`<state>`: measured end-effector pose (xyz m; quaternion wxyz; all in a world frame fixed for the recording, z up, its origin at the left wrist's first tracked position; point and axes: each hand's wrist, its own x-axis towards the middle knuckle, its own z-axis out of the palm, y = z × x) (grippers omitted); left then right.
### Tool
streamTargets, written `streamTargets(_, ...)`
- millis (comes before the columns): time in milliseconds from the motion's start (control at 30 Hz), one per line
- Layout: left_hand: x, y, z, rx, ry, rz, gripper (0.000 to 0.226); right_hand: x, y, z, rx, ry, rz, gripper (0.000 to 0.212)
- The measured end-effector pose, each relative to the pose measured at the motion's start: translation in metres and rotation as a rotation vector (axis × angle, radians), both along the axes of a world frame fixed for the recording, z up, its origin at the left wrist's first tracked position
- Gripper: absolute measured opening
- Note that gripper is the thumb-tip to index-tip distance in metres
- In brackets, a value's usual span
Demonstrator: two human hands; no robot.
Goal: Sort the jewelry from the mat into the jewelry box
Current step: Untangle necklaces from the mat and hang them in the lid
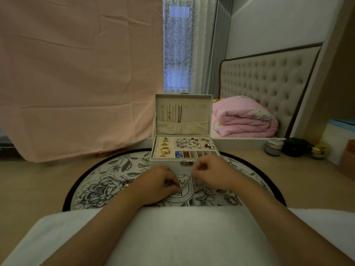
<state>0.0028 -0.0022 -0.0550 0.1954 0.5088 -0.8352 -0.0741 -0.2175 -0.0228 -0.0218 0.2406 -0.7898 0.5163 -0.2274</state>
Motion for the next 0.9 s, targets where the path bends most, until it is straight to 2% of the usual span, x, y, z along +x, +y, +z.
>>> streamTargets(133, -0.005, -0.001, -0.001, 0.057, 0.118, 0.061, 0.012, 0.008, -0.005, 0.002, 0.142, -0.367, -0.019, 0.014)
streamTargets(233, -0.007, -0.001, 0.000, 0.166, 0.350, 0.123, 0.017, 0.010, -0.003, 0.003, 0.254, -0.559, -0.028, 0.018)
streamTargets(333, -0.011, 0.000, 0.004, 0.244, 0.581, 0.078, 0.005, 0.011, 0.002, 0.008, 0.314, -0.671, 0.027, 0.017)
streamTargets(367, -0.014, 0.001, 0.005, 0.283, 0.631, 0.054, 0.013, 0.012, 0.003, 0.010, 0.324, -0.689, 0.050, 0.016)
streamTargets(433, -0.021, 0.002, 0.007, 0.308, 0.663, 0.031, 0.027, 0.014, 0.004, 0.011, 0.337, -0.698, 0.088, 0.014)
streamTargets(533, -0.026, 0.006, 0.010, 0.283, 0.701, 0.030, 0.009, 0.014, 0.001, 0.013, 0.386, -0.734, 0.097, 0.014)
streamTargets(600, -0.023, 0.005, 0.013, 0.346, 0.801, 0.041, 0.009, 0.011, 0.000, 0.014, 0.377, -0.685, 0.059, 0.022)
streamTargets(767, -0.011, 0.005, 0.029, 0.510, 0.848, 0.081, 0.027, -0.002, -0.003, 0.006, 0.085, -0.158, 0.029, 0.045)
streamTargets(900, -0.001, 0.005, 0.033, 0.555, 0.884, 0.046, 0.031, -0.005, 0.002, 0.003, 0.055, 0.133, 0.008, 0.052)
